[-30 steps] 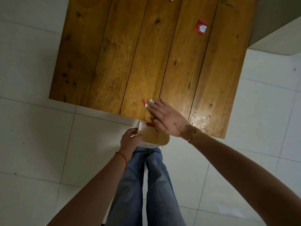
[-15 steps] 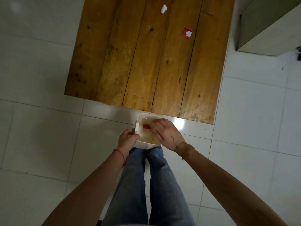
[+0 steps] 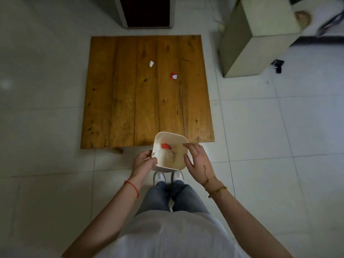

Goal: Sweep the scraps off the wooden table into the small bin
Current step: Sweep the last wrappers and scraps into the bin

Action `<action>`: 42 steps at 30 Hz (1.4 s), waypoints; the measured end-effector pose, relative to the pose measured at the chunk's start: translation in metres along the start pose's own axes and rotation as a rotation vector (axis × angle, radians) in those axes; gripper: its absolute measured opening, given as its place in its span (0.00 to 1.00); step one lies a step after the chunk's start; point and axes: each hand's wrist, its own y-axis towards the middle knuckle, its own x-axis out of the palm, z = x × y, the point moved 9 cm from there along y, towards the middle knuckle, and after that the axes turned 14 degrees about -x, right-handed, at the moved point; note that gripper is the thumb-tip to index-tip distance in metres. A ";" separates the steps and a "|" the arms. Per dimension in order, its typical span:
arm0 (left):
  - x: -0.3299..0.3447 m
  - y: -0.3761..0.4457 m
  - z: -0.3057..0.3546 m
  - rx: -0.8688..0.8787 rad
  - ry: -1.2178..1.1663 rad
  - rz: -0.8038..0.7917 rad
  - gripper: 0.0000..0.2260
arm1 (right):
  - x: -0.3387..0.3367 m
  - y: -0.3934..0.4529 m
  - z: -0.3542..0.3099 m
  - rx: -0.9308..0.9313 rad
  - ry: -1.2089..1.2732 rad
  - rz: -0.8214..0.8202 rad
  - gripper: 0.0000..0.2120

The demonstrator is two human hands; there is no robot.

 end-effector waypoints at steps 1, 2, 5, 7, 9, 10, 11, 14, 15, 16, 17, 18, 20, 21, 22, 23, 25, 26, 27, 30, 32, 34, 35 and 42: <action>0.003 -0.006 0.005 0.014 0.021 -0.021 0.17 | -0.011 -0.004 -0.003 0.020 0.007 0.039 0.15; 0.006 -0.011 0.009 0.025 0.040 -0.041 0.16 | -0.021 -0.009 -0.005 0.042 0.011 0.079 0.15; 0.017 -0.025 0.022 0.043 0.069 -0.079 0.12 | -0.048 -0.026 -0.008 0.137 0.024 0.186 0.15; 0.027 -0.034 0.031 0.043 0.055 -0.105 0.15 | -0.063 -0.039 -0.007 0.205 0.044 0.251 0.15; 0.039 -0.043 0.040 0.044 0.058 -0.126 0.19 | -0.078 -0.053 -0.004 0.254 0.064 0.309 0.14; 0.046 -0.048 0.044 0.044 0.067 -0.134 0.21 | -0.084 -0.060 -0.001 0.275 0.072 0.338 0.14; 0.054 -0.052 0.048 0.047 0.081 -0.144 0.22 | -0.091 -0.067 0.002 0.297 0.075 0.367 0.14; 0.083 -0.061 0.062 0.067 0.118 -0.174 0.22 | -0.109 -0.087 0.018 0.360 0.065 0.426 0.15; 0.094 -0.064 0.066 0.071 0.125 -0.184 0.22 | -0.116 -0.092 0.025 0.374 0.070 0.444 0.15; 0.106 -0.066 0.070 0.075 0.135 -0.191 0.21 | -0.123 -0.097 0.034 0.386 0.075 0.461 0.15; 0.119 -0.068 0.074 0.082 0.148 -0.194 0.21 | -0.131 -0.102 0.043 0.398 0.078 0.473 0.15; 0.132 -0.070 0.078 0.090 0.160 -0.194 0.21 | -0.140 -0.106 0.053 0.411 0.078 0.481 0.14; 0.163 -0.073 0.085 0.101 0.173 -0.198 0.21 | -0.161 -0.114 0.075 0.421 0.078 0.495 0.15; 0.180 -0.075 0.089 0.101 0.172 -0.203 0.21 | -0.174 -0.117 0.087 0.420 0.076 0.499 0.14; 0.198 -0.077 0.092 0.098 0.167 -0.206 0.21 | -0.188 -0.120 0.101 0.418 0.071 0.495 0.14; 0.217 -0.079 0.095 0.093 0.159 -0.211 0.21 | -0.203 -0.123 0.115 0.414 0.062 0.488 0.14; 0.256 -0.087 0.100 0.080 0.133 -0.232 0.22 | -0.238 -0.129 0.145 0.399 0.036 0.472 0.14; 0.277 -0.091 0.103 0.074 0.116 -0.244 0.21 | -0.256 -0.131 0.160 0.392 0.020 0.464 0.14; 0.297 -0.096 0.106 0.068 0.095 -0.254 0.20 | -0.274 -0.133 0.175 0.386 0.004 0.453 0.14; 0.353 -0.109 0.117 0.053 0.012 -0.296 0.19 | -0.321 -0.136 0.214 0.350 -0.045 0.418 0.15; 0.386 -0.115 0.126 0.052 -0.023 -0.317 0.17 | -0.345 -0.137 0.238 0.332 -0.073 0.403 0.15; 0.409 -0.118 0.136 0.058 -0.055 -0.320 0.17 | -0.363 -0.133 0.259 0.319 -0.082 0.393 0.15; 0.418 -0.117 0.142 0.059 -0.069 -0.313 0.16 | -0.369 -0.129 0.269 0.312 -0.079 0.386 0.15; 0.447 -0.086 0.193 0.040 -0.133 -0.170 0.15 | -0.389 -0.066 0.330 0.254 -0.024 0.309 0.15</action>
